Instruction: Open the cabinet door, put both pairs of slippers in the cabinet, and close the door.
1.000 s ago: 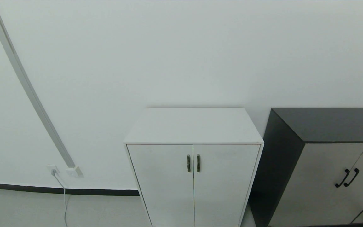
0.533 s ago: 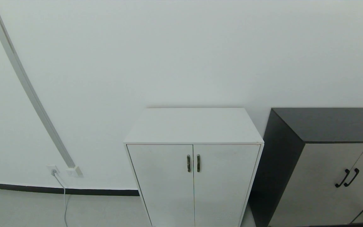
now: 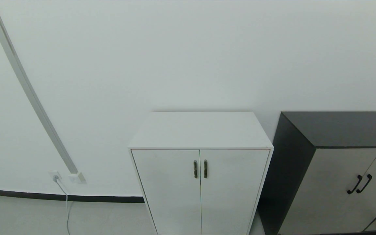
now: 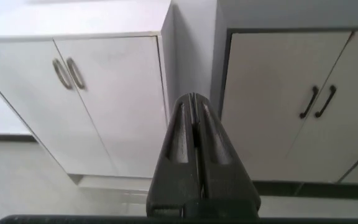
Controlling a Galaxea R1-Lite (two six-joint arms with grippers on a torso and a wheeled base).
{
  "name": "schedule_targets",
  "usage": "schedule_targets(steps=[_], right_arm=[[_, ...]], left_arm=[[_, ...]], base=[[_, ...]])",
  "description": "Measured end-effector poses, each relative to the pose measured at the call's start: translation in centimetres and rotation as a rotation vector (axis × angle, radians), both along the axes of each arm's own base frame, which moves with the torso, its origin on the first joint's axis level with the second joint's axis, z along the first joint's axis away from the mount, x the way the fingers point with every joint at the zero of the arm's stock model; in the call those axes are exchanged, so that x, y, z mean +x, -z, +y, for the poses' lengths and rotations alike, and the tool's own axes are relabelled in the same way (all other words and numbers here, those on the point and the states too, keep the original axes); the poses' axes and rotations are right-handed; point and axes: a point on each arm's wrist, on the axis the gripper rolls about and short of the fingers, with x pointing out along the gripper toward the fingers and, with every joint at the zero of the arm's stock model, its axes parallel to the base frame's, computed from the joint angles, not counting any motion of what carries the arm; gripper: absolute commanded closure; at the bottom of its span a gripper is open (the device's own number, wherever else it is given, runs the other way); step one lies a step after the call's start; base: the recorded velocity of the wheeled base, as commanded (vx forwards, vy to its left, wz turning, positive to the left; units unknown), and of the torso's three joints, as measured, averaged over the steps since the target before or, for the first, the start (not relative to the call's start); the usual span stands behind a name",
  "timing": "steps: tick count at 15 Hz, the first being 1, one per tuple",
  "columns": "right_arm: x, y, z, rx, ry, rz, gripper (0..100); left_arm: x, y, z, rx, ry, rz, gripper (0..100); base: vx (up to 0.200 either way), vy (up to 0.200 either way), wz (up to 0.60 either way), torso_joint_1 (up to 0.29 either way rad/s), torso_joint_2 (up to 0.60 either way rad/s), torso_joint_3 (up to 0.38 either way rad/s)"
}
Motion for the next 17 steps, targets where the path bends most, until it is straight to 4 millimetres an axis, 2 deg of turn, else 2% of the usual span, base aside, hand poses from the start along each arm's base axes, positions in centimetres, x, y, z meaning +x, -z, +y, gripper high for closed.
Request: schedule_targets(steps=[4, 10, 13, 17], right_arm=[[0.0, 0.04, 0.22, -0.003, 0.127, 0.004, 100], [-0.31, 0.23, 0.39, -0.02, -0.028, -0.036, 100], [-0.55, 0.27, 0.19, 0.016, 0.045, -0.071, 100], [-0.63, 0.26, 0.18, 0.064, 0.051, -0.084, 100]], left_arm=[[0.0, 0.0, 0.0, 0.0, 0.001, 0.0, 100], [0.0, 0.0, 0.0, 0.003, 0.001, -0.001, 100], [0.0, 0.0, 0.0, 0.003, 0.002, 0.0, 100], [0.0, 0.0, 0.0, 0.003, 0.001, -0.001, 100]], base=[[0.0, 0.0, 0.0, 0.0, 0.0, 0.0], [0.0, 0.0, 0.0, 0.0, 0.0, 0.0], [0.0, 0.0, 0.0, 0.0, 0.0, 0.0], [0.0, 0.0, 0.0, 0.0, 0.0, 0.0]])
